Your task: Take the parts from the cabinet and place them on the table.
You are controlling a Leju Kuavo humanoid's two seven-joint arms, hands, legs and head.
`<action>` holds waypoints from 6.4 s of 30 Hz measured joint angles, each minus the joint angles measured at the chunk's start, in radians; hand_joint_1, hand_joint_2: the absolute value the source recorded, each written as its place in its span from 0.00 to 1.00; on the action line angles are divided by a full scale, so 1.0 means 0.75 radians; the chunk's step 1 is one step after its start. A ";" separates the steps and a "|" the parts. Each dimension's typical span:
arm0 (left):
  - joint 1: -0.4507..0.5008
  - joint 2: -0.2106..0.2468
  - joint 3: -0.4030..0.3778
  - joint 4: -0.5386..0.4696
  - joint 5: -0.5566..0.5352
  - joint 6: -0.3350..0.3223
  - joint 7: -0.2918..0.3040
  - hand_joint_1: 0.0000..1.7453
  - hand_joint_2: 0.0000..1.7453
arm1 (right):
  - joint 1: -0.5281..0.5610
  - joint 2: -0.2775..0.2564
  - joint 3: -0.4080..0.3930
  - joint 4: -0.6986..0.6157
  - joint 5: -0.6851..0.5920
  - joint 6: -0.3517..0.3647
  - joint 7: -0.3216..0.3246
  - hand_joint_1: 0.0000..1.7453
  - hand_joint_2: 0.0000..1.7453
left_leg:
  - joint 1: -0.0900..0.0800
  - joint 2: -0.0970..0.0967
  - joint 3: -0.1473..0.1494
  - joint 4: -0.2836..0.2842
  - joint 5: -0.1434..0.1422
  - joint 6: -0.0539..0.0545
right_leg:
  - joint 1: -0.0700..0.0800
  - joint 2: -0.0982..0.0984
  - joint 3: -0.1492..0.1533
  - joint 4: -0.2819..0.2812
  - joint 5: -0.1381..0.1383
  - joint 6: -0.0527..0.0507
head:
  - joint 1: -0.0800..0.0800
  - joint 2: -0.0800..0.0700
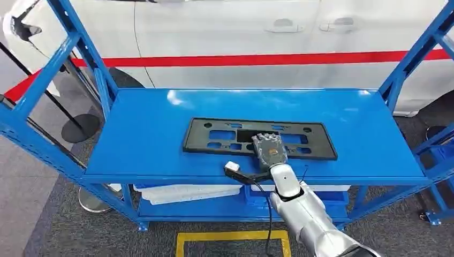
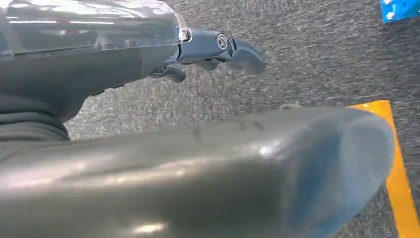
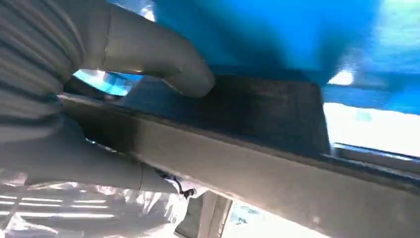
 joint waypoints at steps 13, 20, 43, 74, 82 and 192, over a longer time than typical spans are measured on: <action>0.001 -0.010 0.002 0.000 0.056 0.047 0.004 0.00 0.00 | 0.408 0.001 -0.091 -0.944 -1.251 0.192 -0.632 1.00 1.00 | 0.014 0.003 0.029 -0.014 -0.007 0.026 | -0.020 -0.008 -0.005 0.024 0.007 0.026 | 0.000 0.000; 0.010 -0.020 0.009 0.001 0.101 0.052 0.005 0.00 0.00 | 0.694 -0.098 -0.121 -1.555 -1.936 0.360 -0.886 1.00 1.00 | 0.011 0.003 -0.007 0.078 -0.093 -0.020 | -0.019 -0.009 0.001 -0.017 0.010 -0.021 | -0.001 0.000; 0.015 -0.056 0.068 0.004 0.153 0.157 0.054 0.00 0.00 | 1.301 -0.065 -0.775 -1.896 -2.627 1.177 -1.075 1.00 1.00 | 0.005 0.079 0.012 -0.001 -0.005 0.039 | -0.045 -0.066 0.074 0.033 -0.067 0.071 | 0.000 -0.001; -0.001 -0.028 0.113 0.004 0.247 0.318 0.027 0.00 0.00 | 1.377 0.059 -0.765 -1.724 -2.471 1.215 -1.087 1.00 1.00 | -0.026 0.164 0.027 -0.016 -0.007 0.047 | -0.056 -0.095 0.082 0.091 -0.052 0.085 | 0.000 0.000; 0.016 -0.007 0.146 0.005 0.283 0.345 0.040 0.00 0.00 | 1.366 0.114 -0.694 -1.692 -2.380 1.161 -1.087 1.00 1.00 | -0.007 0.046 -0.043 0.164 -0.181 -0.017 | -0.021 -0.034 0.042 -0.016 -0.020 -0.031 | -0.006 0.000; 0.024 -0.027 0.133 0.051 0.428 0.249 -0.085 0.00 0.00 | 1.299 -0.092 -0.400 -1.549 -2.004 0.347 -1.089 1.00 1.00 | -0.005 0.062 0.068 -0.004 -0.066 0.051 | -0.017 0.002 -0.203 0.415 -0.192 0.054 | -0.003 0.000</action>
